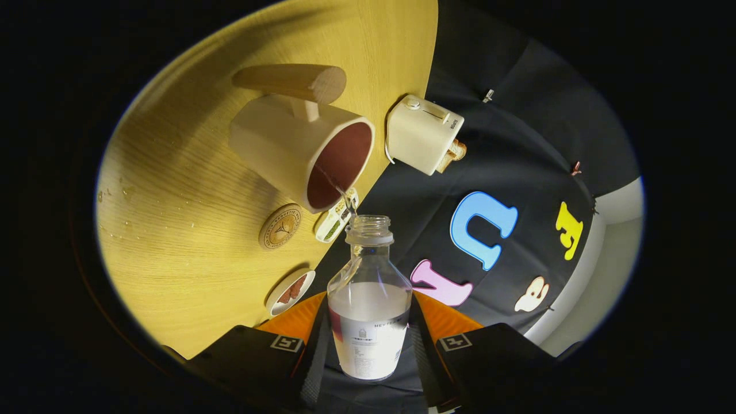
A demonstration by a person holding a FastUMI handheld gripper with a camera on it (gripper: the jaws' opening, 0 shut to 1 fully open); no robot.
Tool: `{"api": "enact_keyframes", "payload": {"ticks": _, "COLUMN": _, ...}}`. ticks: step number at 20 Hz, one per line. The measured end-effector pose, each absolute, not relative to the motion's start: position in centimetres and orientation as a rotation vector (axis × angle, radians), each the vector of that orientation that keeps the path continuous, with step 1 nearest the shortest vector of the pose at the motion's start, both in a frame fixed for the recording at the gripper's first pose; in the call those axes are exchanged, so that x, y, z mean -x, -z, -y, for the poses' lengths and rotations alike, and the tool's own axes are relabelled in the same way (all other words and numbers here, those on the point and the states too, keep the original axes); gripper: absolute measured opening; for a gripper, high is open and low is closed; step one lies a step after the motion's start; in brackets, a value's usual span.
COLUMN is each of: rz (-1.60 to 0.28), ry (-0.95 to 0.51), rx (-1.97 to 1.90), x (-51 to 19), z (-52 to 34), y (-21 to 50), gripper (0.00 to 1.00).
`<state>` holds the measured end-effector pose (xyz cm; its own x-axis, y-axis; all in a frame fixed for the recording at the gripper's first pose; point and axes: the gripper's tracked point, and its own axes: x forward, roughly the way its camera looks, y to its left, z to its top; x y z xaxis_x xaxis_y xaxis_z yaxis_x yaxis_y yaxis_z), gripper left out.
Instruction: Take the bottle from table, then pour the juice into the cup, finally place the bottle on the coaster
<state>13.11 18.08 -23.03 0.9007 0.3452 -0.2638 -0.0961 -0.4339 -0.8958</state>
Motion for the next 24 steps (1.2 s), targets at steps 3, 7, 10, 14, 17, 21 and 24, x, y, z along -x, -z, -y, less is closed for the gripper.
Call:
{"api": "enact_keyframes", "payload": {"ticks": 3, "rz": 0.221, "ry": -0.511, "rx": 2.003, "x": -13.5, "z": -18.6, "y": 22.6, "gripper": 0.7}}
{"api": "enact_keyframes", "payload": {"ticks": 7, "rz": 0.271, "ry": -0.521, "rx": 2.046, "x": -13.9, "z": -19.2, "y": 22.3, "gripper": 0.7}}
{"api": "enact_keyframes", "payload": {"ticks": 10, "rz": 0.328, "ry": -0.521, "rx": 2.092, "x": -13.9, "z": -19.7, "y": 21.8, "gripper": 0.7}}
{"api": "enact_keyframes", "payload": {"ticks": 14, "rz": 0.397, "ry": -0.527, "rx": 2.143, "x": -13.4, "z": -19.8, "y": 21.6, "gripper": 0.7}}
{"api": "enact_keyframes", "payload": {"ticks": 17, "rz": 0.437, "ry": -0.533, "rx": 2.176, "x": -13.4, "z": -20.6, "y": 21.5, "gripper": 0.7}}
{"api": "enact_keyframes", "payload": {"ticks": 21, "rz": 0.49, "ry": -0.545, "rx": 2.204, "x": -13.3, "z": -21.3, "y": 21.3, "gripper": 0.7}}
{"api": "enact_keyframes", "payload": {"ticks": 24, "rz": 0.538, "ry": -0.539, "rx": 2.224, "x": -13.2, "z": -22.0, "y": 21.0, "gripper": 0.7}}
